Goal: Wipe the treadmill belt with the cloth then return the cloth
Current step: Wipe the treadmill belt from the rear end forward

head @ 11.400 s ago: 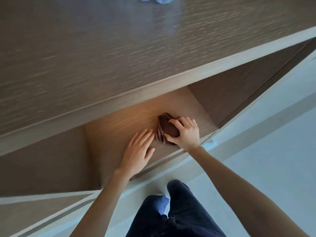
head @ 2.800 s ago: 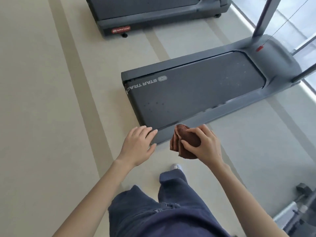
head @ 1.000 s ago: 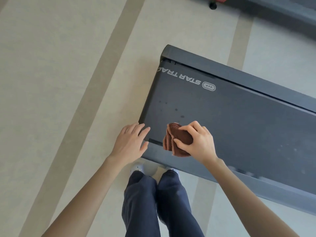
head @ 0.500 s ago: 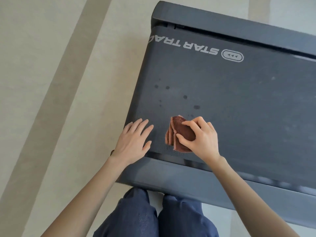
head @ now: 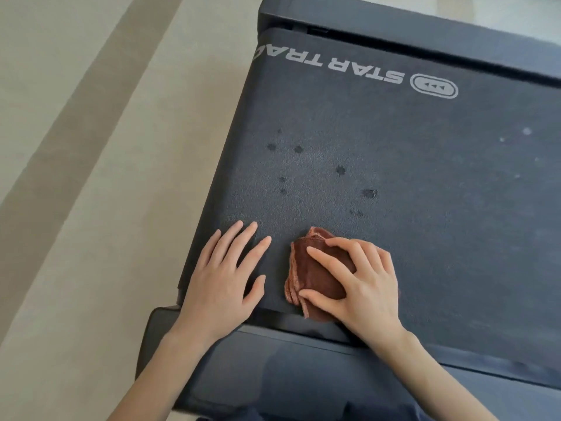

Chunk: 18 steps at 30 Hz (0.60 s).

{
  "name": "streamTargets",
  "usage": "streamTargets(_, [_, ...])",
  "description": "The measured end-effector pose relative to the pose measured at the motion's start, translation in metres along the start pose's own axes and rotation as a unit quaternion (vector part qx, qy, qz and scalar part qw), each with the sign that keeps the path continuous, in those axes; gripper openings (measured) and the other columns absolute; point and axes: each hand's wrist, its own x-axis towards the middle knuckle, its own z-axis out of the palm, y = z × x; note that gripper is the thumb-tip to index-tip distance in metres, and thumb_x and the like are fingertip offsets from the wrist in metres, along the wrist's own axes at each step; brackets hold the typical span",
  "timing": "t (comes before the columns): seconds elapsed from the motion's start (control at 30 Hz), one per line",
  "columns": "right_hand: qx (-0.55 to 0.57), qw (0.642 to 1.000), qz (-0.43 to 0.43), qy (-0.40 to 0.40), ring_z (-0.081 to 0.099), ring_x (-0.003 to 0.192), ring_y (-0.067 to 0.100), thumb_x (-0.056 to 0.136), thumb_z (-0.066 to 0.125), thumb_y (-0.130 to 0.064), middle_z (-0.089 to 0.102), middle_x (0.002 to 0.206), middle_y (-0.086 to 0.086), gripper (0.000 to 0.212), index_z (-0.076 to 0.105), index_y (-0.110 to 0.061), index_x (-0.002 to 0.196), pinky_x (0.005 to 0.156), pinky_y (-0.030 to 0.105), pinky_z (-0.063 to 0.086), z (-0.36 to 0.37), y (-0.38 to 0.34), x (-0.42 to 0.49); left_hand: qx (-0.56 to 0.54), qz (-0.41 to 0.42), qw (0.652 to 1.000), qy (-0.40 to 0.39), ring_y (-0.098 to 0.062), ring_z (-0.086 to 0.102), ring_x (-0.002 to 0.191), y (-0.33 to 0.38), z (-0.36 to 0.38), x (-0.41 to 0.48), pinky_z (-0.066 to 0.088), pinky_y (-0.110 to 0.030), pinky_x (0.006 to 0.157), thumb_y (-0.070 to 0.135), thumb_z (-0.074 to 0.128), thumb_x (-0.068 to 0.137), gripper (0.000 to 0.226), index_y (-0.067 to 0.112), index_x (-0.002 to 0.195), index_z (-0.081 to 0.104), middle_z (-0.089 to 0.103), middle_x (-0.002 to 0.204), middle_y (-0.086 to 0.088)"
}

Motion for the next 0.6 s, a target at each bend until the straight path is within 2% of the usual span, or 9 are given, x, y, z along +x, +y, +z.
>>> streamTargets(0.13, [0.012, 1.000, -0.006, 0.017, 0.056, 0.088, 0.025, 0.079, 0.066, -0.057, 0.064, 0.102, 0.000, 0.037, 0.072, -0.030, 0.103, 0.076, 0.037, 0.042, 0.006, -0.001, 0.018, -0.008, 0.003, 1.000, -0.006, -0.027, 0.029, 0.140, -0.001, -0.001, -0.001, 0.023, -0.047, 0.114, 0.034, 0.042, 0.088, 0.053, 0.019, 0.138, 0.049, 0.039, 0.148, -0.008])
streamTargets(0.23, [0.008, 0.999, 0.000, 0.051, 0.055, 0.085, 0.025, 0.079, 0.067, -0.053, 0.064, 0.098, 0.000, 0.033, 0.073, -0.028, 0.099, 0.073, 0.035, 0.041, 0.020, 0.002, 0.043, -0.012, 0.007, 1.000, 0.006, -0.026, 0.029, 0.140, -0.003, 0.002, -0.001, 0.023, -0.046, 0.113, 0.035, 0.042, 0.088, 0.053, 0.018, 0.137, 0.050, 0.039, 0.148, -0.007])
streamTargets(0.33, [-0.009, 0.996, 0.042, 0.082, 0.056, 0.084, 0.025, 0.078, 0.067, -0.053, 0.064, 0.096, 0.000, 0.032, 0.073, -0.028, 0.097, 0.073, 0.034, 0.040, 0.033, 0.002, 0.071, -0.018, 0.009, 1.000, 0.014, -0.024, 0.030, 0.140, -0.003, 0.003, -0.001, 0.024, -0.045, 0.114, 0.036, 0.041, 0.089, 0.052, 0.019, 0.137, 0.051, 0.040, 0.148, -0.006])
streamTargets(0.43, [-0.017, 0.996, 0.062, 0.062, 0.056, 0.085, 0.024, 0.078, 0.064, -0.057, 0.062, 0.096, -0.002, 0.036, 0.072, -0.029, 0.098, 0.074, 0.034, 0.040, 0.029, 0.000, 0.077, -0.028, 0.009, 1.000, 0.009, -0.022, 0.028, 0.141, -0.004, 0.000, -0.002, 0.022, -0.042, 0.114, 0.037, 0.041, 0.089, 0.052, 0.020, 0.137, 0.050, 0.039, 0.148, -0.004])
streamTargets(0.6, [0.005, 0.999, 0.032, 0.029, 0.054, 0.086, 0.021, 0.081, 0.056, -0.067, 0.061, 0.098, -0.004, 0.045, 0.072, -0.029, 0.100, 0.073, 0.033, 0.037, 0.012, -0.005, 0.049, -0.032, 0.006, 0.999, 0.022, -0.021, 0.030, 0.140, -0.009, 0.002, -0.006, 0.024, -0.041, 0.113, 0.036, 0.040, 0.090, 0.050, 0.018, 0.135, 0.053, 0.041, 0.148, -0.003])
